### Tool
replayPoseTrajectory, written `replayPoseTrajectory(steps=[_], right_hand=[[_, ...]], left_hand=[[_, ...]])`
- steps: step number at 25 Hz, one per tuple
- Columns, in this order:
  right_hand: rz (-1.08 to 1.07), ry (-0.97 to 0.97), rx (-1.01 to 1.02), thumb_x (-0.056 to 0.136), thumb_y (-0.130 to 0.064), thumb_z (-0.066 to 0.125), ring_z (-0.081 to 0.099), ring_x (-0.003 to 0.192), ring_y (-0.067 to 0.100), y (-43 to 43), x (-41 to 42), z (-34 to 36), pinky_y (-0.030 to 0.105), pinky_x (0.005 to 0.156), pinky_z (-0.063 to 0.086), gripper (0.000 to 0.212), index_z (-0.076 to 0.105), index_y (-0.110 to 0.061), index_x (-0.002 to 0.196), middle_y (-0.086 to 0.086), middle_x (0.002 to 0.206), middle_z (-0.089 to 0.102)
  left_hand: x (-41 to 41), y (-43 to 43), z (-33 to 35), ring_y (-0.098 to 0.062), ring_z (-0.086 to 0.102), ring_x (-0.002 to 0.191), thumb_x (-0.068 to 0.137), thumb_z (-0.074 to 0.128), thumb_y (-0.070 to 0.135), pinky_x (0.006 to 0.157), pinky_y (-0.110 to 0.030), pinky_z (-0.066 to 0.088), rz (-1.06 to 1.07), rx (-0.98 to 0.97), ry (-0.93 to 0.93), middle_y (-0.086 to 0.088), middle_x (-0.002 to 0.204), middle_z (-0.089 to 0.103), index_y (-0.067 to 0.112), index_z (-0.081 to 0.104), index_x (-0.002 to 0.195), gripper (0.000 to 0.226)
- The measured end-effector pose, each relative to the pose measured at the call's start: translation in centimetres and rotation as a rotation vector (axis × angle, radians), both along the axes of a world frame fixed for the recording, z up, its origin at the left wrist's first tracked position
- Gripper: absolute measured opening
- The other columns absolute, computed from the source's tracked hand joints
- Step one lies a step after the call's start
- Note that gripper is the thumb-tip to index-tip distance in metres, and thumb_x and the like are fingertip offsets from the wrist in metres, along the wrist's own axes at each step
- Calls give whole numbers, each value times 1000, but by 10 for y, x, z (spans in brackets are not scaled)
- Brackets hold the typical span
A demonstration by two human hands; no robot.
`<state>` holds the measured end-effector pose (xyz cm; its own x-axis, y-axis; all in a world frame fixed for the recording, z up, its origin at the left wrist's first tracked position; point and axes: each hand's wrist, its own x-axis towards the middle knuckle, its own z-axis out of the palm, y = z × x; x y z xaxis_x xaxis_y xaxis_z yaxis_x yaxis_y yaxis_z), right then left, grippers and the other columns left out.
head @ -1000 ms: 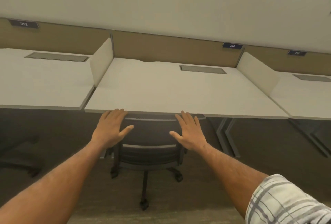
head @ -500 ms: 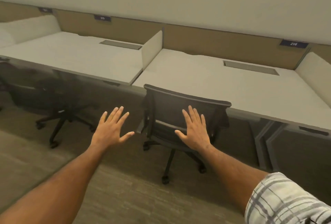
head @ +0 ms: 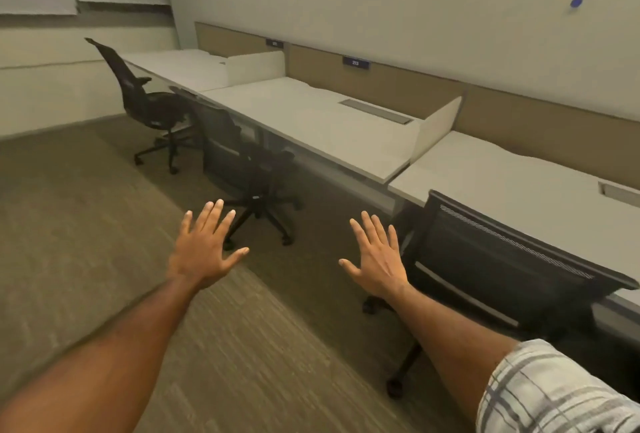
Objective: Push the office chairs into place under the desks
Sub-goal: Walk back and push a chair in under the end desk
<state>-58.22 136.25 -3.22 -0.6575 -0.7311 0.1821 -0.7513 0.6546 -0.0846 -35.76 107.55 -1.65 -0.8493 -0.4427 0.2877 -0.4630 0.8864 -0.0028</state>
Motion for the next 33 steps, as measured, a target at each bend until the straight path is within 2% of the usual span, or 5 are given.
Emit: replayPoseTrajectory(steps=[9,15,20,25,33], right_hand=[[292,-27,-62,96,-67,49,-15,158,23,-273,113,1,53,127,-7,90,6,-27,165,3,173,-8],[447,-40,-34,96,-64,51,-16,157,20,-415,147,-6,48,124,-13,90,6,-26,165,2,173,-8],[530,-76,-9,94,-70,49,-15,158,21,-524,124,-27,47,123,-14,93,6,-26,165,3,174,-7],[629,-135,-47,88,-85,41,-11,158,22,-646,88,-24,50,127,-8,104,9,-22,165,5,173,-5],[705,-222,-135,87,-84,37,-9,159,22,-822,40,0,51,128,-4,104,13,-19,165,6,174,-1]], left_hand=[[171,-196,-4,-26,3,158,81,11,78,126,-53,0,279,34,-18,-11,171,7,19,20,162,101],[234,-298,-25,-24,-7,158,96,27,73,126,-53,-5,421,51,-84,-9,172,-3,20,8,163,88],[230,-386,-47,-25,-7,158,86,2,77,126,-52,-6,492,62,-121,-10,171,-3,18,4,163,97],[195,-474,-48,-28,0,158,86,6,76,126,-51,-2,548,87,-105,-13,171,5,15,13,162,98],[140,-611,-29,-27,0,158,90,16,76,127,-52,1,644,85,-23,-12,171,8,15,17,162,94]])
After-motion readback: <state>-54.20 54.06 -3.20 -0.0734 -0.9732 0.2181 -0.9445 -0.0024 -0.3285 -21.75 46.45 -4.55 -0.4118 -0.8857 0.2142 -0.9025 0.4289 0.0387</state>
